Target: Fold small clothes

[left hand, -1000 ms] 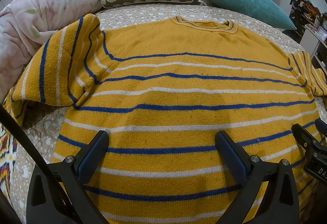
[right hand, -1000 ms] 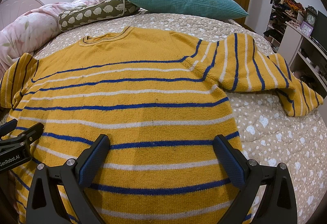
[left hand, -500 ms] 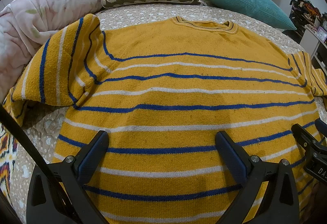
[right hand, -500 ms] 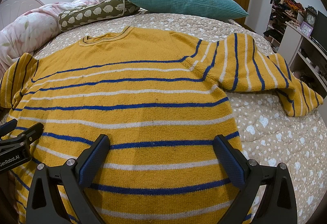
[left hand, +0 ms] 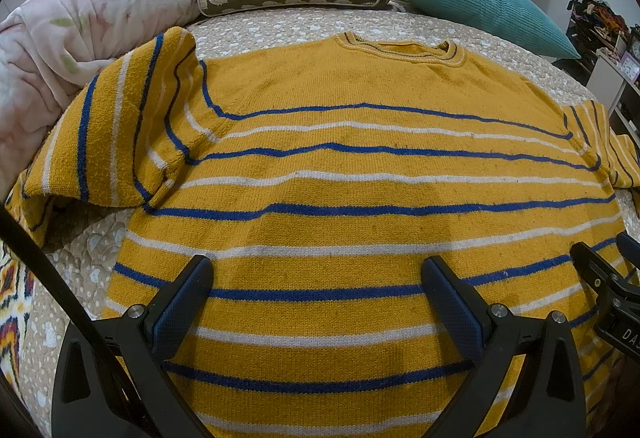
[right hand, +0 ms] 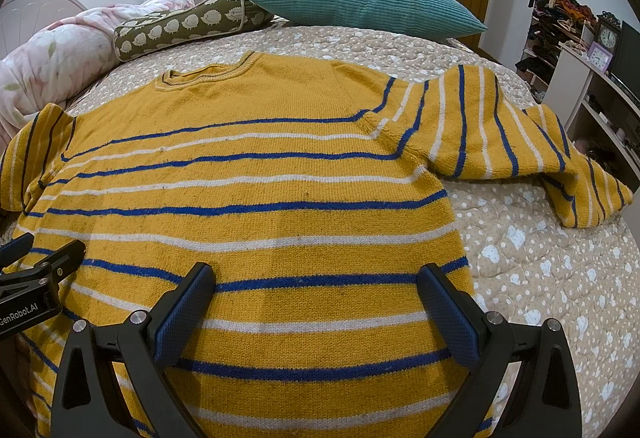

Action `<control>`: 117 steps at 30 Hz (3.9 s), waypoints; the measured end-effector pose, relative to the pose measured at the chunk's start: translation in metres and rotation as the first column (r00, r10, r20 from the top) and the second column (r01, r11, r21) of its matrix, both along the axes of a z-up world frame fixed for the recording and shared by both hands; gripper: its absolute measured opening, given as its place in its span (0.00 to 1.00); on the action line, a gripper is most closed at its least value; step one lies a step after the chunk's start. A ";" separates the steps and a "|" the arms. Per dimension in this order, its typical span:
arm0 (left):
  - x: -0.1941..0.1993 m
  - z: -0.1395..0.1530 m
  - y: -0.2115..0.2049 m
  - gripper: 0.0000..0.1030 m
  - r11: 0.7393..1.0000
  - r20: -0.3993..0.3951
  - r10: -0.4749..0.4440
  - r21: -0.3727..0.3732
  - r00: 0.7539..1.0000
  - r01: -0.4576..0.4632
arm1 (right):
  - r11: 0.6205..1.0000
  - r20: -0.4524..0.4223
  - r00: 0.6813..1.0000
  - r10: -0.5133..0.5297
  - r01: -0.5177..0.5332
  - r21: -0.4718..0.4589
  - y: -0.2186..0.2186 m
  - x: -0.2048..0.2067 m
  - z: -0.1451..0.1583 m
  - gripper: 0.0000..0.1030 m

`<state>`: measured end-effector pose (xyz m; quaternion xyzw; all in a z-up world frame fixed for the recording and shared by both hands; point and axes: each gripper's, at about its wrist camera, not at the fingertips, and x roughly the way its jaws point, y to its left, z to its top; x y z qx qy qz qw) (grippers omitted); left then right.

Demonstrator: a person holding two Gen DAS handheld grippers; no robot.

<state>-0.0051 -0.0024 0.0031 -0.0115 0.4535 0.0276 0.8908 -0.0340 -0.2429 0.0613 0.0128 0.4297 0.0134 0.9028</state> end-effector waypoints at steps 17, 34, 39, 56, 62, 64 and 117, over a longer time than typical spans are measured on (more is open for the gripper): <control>-0.085 0.080 0.073 0.92 0.998 0.161 0.011 -0.060 0.987 -0.001 | 1.000 0.002 1.000 0.003 -0.003 0.006 -0.002 0.002 -0.002 1.00; -0.068 0.031 0.363 0.05 0.656 -0.123 0.652 -0.404 0.748 -0.638 | 1.000 0.004 1.000 0.000 0.000 -0.005 -0.001 0.001 -0.001 1.00; -0.088 0.090 0.364 0.05 0.665 0.083 0.746 -0.133 0.660 -0.735 | 1.000 0.004 1.000 0.000 0.000 -0.006 -0.001 0.001 -0.001 1.00; -0.106 0.145 0.133 0.69 0.945 0.257 0.324 -0.035 0.910 -0.327 | 0.999 -0.051 0.999 0.012 -0.010 0.044 -0.007 0.009 0.002 1.00; -0.094 0.101 0.022 0.69 0.994 0.148 0.092 -0.079 0.985 -0.081 | 0.997 0.095 0.995 0.014 -0.022 0.076 -0.003 -0.047 0.038 0.89; -0.097 0.086 -0.001 0.69 0.997 0.121 0.060 -0.056 0.991 -0.053 | 0.997 0.117 0.993 0.031 -0.039 0.065 0.001 -0.061 0.044 0.89; -0.134 0.016 -0.026 1.00 0.999 0.033 0.043 0.026 0.999 -0.044 | 0.999 0.063 0.997 0.047 -0.047 0.007 0.022 -0.080 -0.006 1.00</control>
